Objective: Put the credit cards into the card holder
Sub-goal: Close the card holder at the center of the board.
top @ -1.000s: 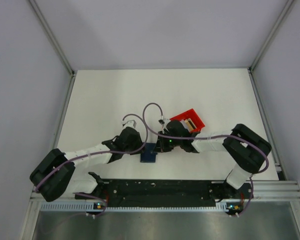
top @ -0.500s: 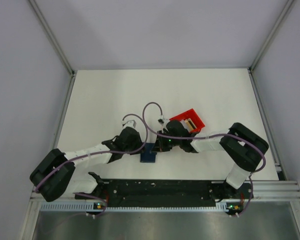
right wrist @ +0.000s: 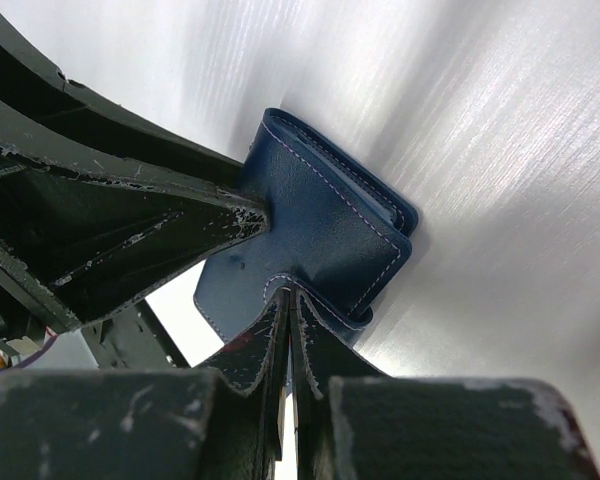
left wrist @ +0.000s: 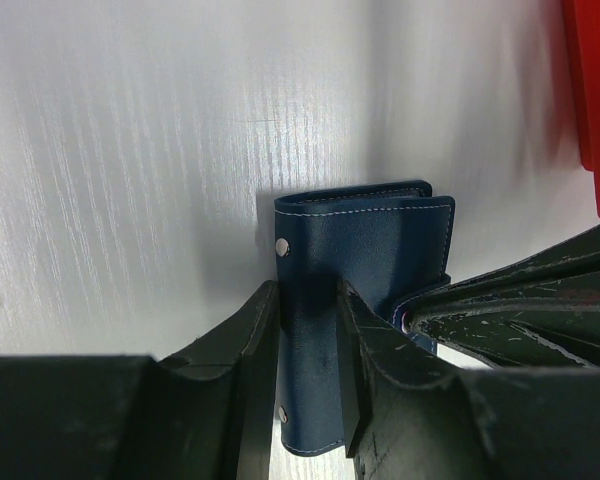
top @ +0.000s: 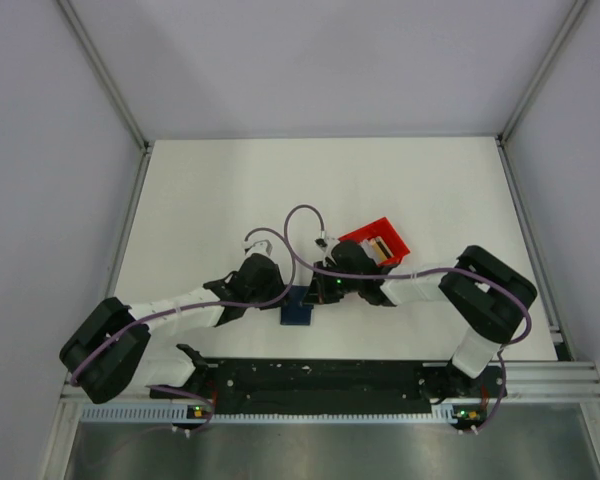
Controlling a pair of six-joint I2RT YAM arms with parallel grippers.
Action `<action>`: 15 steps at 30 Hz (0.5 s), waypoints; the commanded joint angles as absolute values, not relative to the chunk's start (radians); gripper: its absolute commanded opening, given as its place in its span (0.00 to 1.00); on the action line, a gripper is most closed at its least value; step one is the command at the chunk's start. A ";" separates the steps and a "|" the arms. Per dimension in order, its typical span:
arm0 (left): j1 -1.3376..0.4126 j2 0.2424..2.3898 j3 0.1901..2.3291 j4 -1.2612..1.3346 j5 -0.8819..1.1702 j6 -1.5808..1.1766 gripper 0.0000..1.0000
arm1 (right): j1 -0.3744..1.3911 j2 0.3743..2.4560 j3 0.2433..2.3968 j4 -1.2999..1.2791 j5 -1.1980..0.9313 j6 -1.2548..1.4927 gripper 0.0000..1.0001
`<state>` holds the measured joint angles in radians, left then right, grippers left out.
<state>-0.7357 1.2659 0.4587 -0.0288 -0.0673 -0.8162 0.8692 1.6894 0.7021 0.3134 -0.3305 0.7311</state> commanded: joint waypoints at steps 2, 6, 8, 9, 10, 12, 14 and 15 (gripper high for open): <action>-0.738 1.279 0.453 -0.072 -0.057 -0.822 0.31 | 0.922 1.718 0.738 0.273 -0.292 0.696 0.01; -0.738 1.276 0.451 -0.069 -0.052 -0.822 0.31 | 0.951 1.730 0.764 0.220 -0.235 0.684 0.01; -0.738 1.276 0.449 -0.064 -0.049 -0.824 0.31 | 0.962 1.733 0.778 0.196 -0.216 0.683 0.01; -0.738 1.276 0.449 -0.064 -0.048 -0.825 0.31 | 0.968 1.736 0.784 0.183 -0.198 0.681 0.01; -0.738 1.278 0.448 -0.063 -0.045 -0.828 0.31 | 0.977 1.735 0.793 0.161 -0.177 0.672 0.01; -0.738 1.275 0.445 -0.058 -0.043 -0.836 0.31 | 0.994 1.732 0.793 0.140 -0.143 0.678 0.01; -0.738 1.272 0.440 -0.058 -0.048 -0.847 0.31 | 1.011 1.720 0.784 0.130 -0.103 0.686 0.01; -0.738 1.272 0.439 -0.060 -0.051 -0.856 0.31 | 1.023 1.715 0.779 0.130 -0.083 0.687 0.01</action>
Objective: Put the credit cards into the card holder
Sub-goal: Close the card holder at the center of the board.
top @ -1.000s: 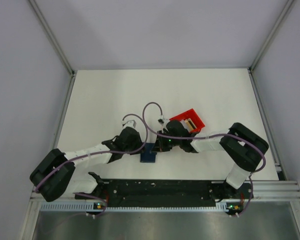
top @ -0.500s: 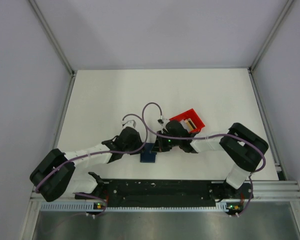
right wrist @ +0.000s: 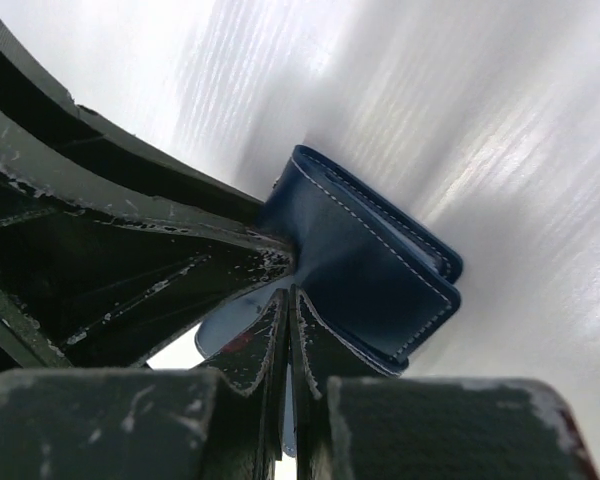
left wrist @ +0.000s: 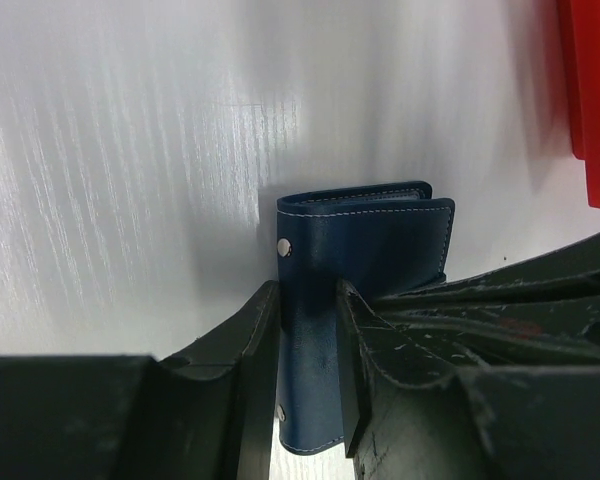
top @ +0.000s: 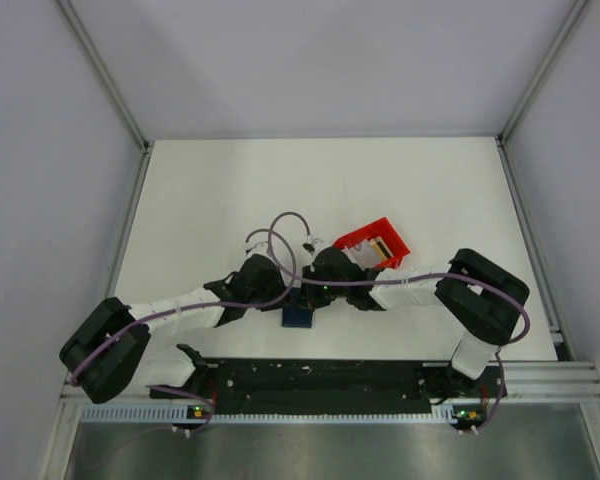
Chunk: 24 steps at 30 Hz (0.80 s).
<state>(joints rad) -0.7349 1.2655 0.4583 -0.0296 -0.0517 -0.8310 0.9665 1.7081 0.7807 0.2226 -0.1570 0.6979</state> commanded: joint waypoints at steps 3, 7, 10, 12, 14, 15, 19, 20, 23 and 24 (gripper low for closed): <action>-0.738 1.272 0.431 -0.057 -0.058 -0.868 0.31 | 1.031 1.701 0.733 0.210 -0.077 0.712 0.11; -0.738 1.269 0.426 -0.067 -0.072 -0.871 0.31 | 1.025 1.677 0.732 0.218 -0.046 0.707 0.21; -0.738 1.266 0.426 -0.074 -0.080 -0.870 0.31 | 0.999 1.643 0.736 0.265 -0.086 0.670 0.24; -0.738 1.264 0.426 -0.075 -0.083 -0.870 0.31 | 0.988 1.594 0.736 0.297 -0.106 0.623 0.25; -0.738 1.262 0.428 -0.078 -0.089 -0.867 0.31 | 0.968 1.548 0.745 0.298 -0.109 0.582 0.25; -0.738 1.261 0.429 -0.080 -0.090 -0.867 0.31 | 0.959 1.534 0.753 0.298 -0.144 0.559 0.25; -0.738 1.258 0.431 -0.078 -0.092 -0.865 0.31 | 0.936 1.505 0.825 0.104 -0.094 0.541 0.22; -0.738 1.259 0.433 -0.078 -0.092 -0.865 0.31 | 0.933 1.511 0.854 0.030 -0.065 0.543 0.17; -0.738 1.258 0.436 -0.078 -0.091 -0.867 0.31 | 0.934 1.517 0.877 -0.096 -0.046 0.572 0.02; -0.738 1.258 0.436 -0.078 -0.091 -0.867 0.31 | 0.933 1.519 0.865 -0.095 -0.060 0.584 0.00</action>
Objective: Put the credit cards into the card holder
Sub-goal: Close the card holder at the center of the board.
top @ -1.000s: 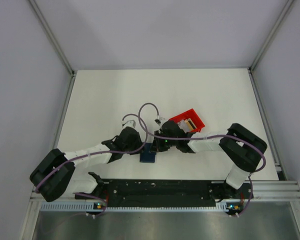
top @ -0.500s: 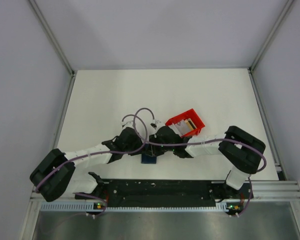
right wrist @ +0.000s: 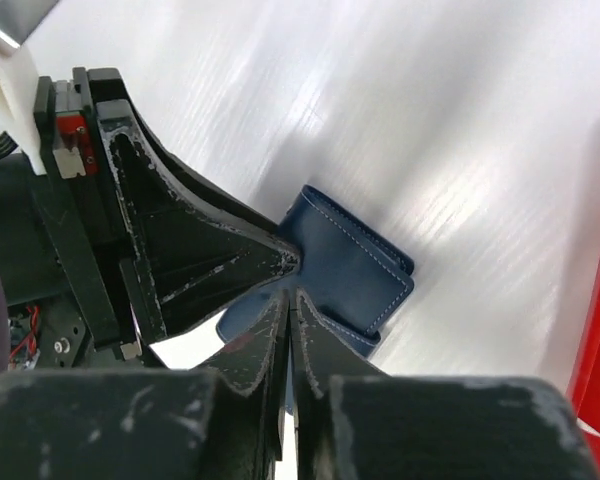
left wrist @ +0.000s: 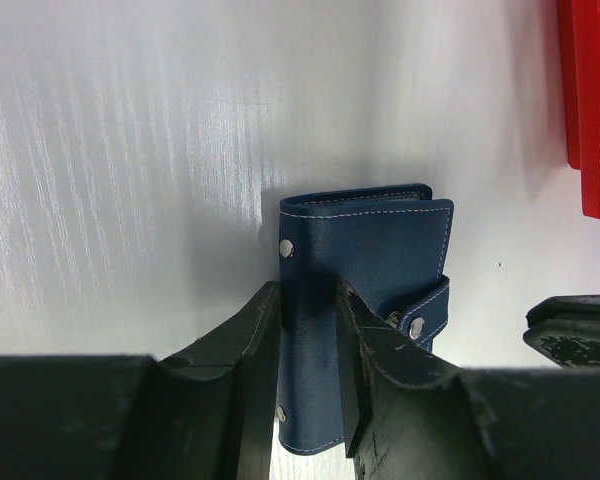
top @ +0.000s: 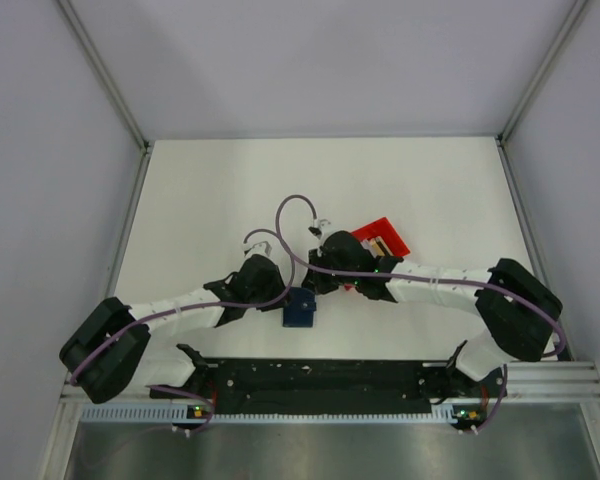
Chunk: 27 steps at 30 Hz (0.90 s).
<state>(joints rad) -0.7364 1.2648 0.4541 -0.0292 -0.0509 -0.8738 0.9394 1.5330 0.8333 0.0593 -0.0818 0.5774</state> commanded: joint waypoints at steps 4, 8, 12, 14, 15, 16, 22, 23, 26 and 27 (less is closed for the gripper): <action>-0.738 1.253 0.436 -0.078 -0.089 -0.867 0.31 | 0.953 1.545 0.848 -0.110 -0.066 0.623 0.00; -0.738 1.249 0.433 -0.078 -0.087 -0.871 0.31 | 0.974 1.589 0.845 -0.071 -0.083 0.647 0.00; -0.738 1.247 0.431 -0.077 -0.084 -0.870 0.31 | 0.979 1.624 0.853 -0.037 -0.092 0.661 0.00; -0.739 1.249 0.430 -0.077 -0.084 -0.871 0.31 | 0.980 1.640 0.864 -0.043 -0.087 0.663 0.00; -0.738 1.249 0.430 -0.075 -0.084 -0.871 0.31 | 0.979 1.644 0.867 -0.038 -0.087 0.660 0.00; -0.738 1.249 0.428 -0.072 -0.083 -0.873 0.31 | 0.979 1.649 0.868 -0.034 -0.092 0.658 0.00; -0.738 1.249 0.426 -0.071 -0.081 -0.874 0.31 | 0.989 1.660 0.876 -0.034 -0.100 0.660 0.00; -0.738 1.249 0.426 -0.068 -0.081 -0.876 0.31 | 0.994 1.660 0.876 -0.035 -0.098 0.661 0.00; -0.738 1.249 0.426 -0.064 -0.077 -0.877 0.31 | 1.000 1.672 0.877 -0.029 -0.101 0.666 0.00; -0.738 1.249 0.426 -0.063 -0.077 -0.877 0.31 | 1.002 1.678 0.879 -0.026 -0.101 0.669 0.00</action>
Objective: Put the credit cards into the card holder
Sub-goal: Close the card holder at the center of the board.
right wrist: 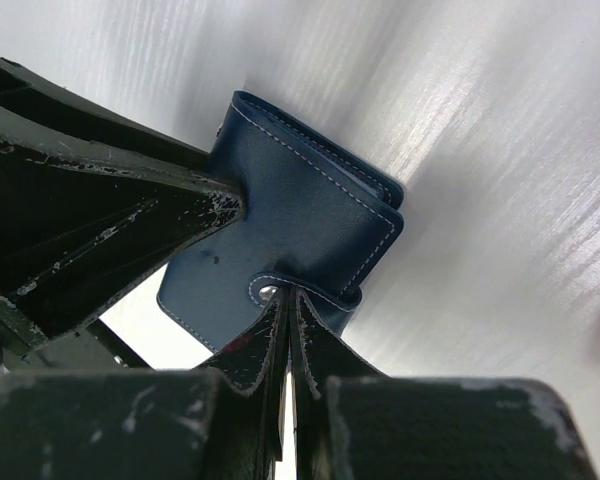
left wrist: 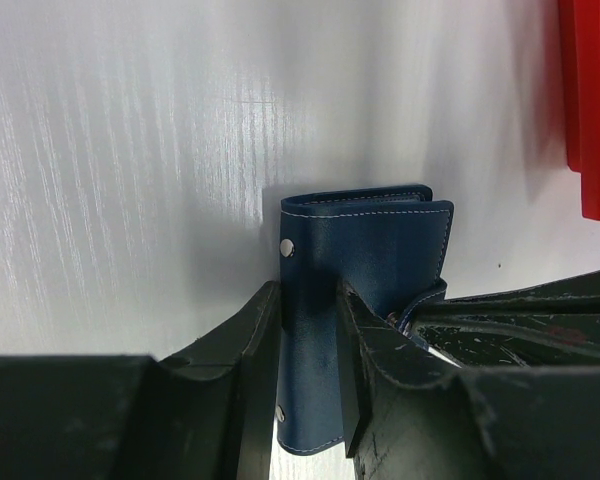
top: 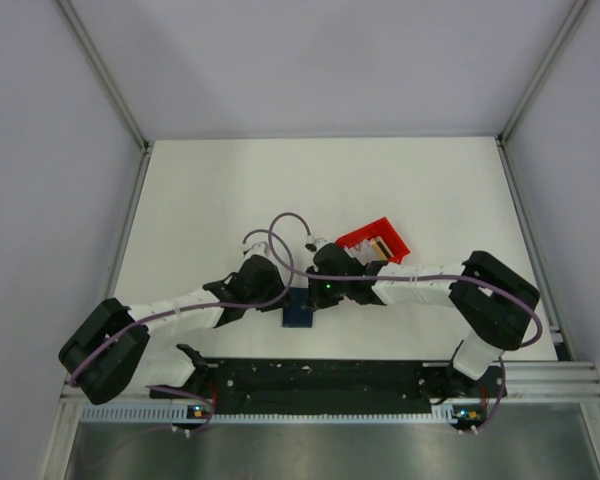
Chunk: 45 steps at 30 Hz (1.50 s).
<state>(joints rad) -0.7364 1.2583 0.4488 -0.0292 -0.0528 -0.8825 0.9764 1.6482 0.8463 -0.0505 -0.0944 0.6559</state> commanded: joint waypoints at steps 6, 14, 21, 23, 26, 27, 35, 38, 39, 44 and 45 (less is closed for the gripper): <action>-0.738 1.247 0.426 -0.060 -0.072 -0.877 0.31 | 1.006 1.690 0.885 -0.021 -0.092 0.670 0.00; -0.738 1.249 0.422 -0.049 -0.061 -0.874 0.31 | 1.008 1.724 0.916 -0.076 -0.055 0.675 0.00; -0.738 1.250 0.403 -0.018 -0.038 -0.874 0.31 | 1.012 1.784 0.971 -0.150 -0.048 0.670 0.00; -0.738 1.249 0.400 -0.012 -0.038 -0.877 0.31 | 1.015 1.795 0.991 -0.178 -0.035 0.670 0.00; -0.738 1.249 0.397 -0.009 -0.034 -0.877 0.31 | 1.022 1.812 1.008 -0.209 -0.023 0.664 0.00; -0.738 1.250 0.396 -0.009 -0.032 -0.877 0.31 | 1.023 1.824 1.015 -0.224 -0.017 0.666 0.00; -0.738 1.249 0.388 -0.008 -0.025 -0.879 0.31 | 1.025 1.907 1.086 -0.322 -0.005 0.655 0.00; -0.738 1.247 0.387 0.025 -0.021 -0.879 0.31 | 1.026 1.924 1.098 -0.345 0.026 0.657 0.00; -0.739 1.247 0.385 0.026 -0.021 -0.879 0.31 | 1.026 1.934 1.107 -0.356 0.028 0.654 0.00; -0.738 1.249 0.379 0.038 -0.017 -0.881 0.31 | 1.034 1.974 1.137 -0.399 0.052 0.650 0.00; -0.738 1.247 0.377 0.040 -0.015 -0.882 0.31 | 1.037 1.980 1.140 -0.405 0.054 0.650 0.00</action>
<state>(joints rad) -0.7269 1.2366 0.4095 0.0273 -0.0727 -0.8757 0.9993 1.8393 1.1679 -0.4076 -0.0658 0.6666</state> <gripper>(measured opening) 0.309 0.003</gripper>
